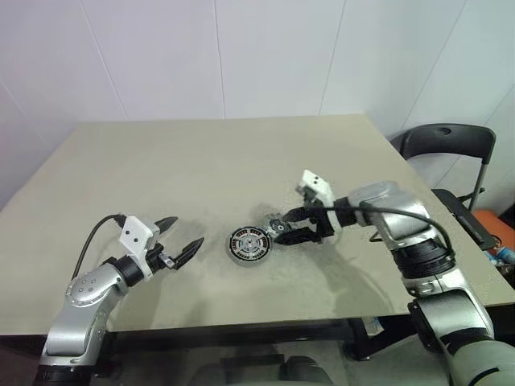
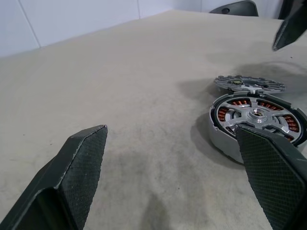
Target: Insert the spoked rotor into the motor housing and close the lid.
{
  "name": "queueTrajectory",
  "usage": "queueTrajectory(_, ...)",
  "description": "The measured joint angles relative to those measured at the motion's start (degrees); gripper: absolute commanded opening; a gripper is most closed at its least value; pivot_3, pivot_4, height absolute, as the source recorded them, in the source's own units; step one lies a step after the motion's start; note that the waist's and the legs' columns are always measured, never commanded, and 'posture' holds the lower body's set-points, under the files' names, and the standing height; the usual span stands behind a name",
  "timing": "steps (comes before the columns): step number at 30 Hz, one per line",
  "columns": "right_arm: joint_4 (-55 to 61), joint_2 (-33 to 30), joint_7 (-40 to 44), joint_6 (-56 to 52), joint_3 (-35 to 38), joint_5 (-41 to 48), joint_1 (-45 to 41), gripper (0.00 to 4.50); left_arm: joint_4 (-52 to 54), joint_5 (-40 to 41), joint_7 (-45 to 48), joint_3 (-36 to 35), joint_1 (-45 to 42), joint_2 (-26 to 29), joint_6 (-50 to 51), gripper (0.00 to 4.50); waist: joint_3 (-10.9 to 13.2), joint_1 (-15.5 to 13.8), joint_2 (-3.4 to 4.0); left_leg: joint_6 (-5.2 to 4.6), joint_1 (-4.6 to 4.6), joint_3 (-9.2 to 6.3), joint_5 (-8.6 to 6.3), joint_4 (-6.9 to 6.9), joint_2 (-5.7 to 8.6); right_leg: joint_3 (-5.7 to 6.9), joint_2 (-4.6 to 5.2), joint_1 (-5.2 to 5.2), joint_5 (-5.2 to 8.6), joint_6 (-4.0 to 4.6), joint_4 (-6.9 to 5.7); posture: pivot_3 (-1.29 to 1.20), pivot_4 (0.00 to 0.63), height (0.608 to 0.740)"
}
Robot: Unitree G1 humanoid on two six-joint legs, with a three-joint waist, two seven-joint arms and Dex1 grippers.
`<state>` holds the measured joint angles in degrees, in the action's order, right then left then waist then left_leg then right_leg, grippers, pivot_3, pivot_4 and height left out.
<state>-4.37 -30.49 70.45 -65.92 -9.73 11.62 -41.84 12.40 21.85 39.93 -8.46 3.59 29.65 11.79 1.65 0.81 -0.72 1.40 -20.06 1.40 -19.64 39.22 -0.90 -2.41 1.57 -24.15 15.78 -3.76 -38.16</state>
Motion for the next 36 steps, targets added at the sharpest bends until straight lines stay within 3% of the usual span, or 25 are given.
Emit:
queueTrajectory(10,-5.4,0.9,-11.4,-17.0,10.6,8.2,3.5,4.30,-1.4,-0.2,1.1,1.1,-2.0,-0.5,-0.1,4.50,0.0,0.1,0.00,-0.01,-0.03,0.02,0.00,0.00,0.00,-0.02,-0.08,0.00,0.00,-0.01,0.00,0.00,0.000,0.740)
queueTrajectory(17,-10.5,5.9,-19.3,-22.4,15.7,11.0,3.3,4.30,-1.5,-0.4,1.2,1.0,-2.1,-0.4,-0.1,4.50,0.0,0.2,0.00,-0.01,-0.06,0.02,0.00,0.00,0.01,-0.02,-0.11,-0.01,0.00,-0.02,0.02,0.00,0.000,0.740)
queueTrajectory(36,-23.5,13.7,-32.3,-17.5,25.1,14.3,-0.7,4.30,-1.0,-0.6,0.5,0.9,-1.5,-0.4,0.0,4.50,0.0,0.6,0.00,-0.03,-0.05,0.04,0.02,0.00,-0.01,-0.06,-0.13,-0.01,-0.03,-0.08,0.01,0.00,0.000,0.740)
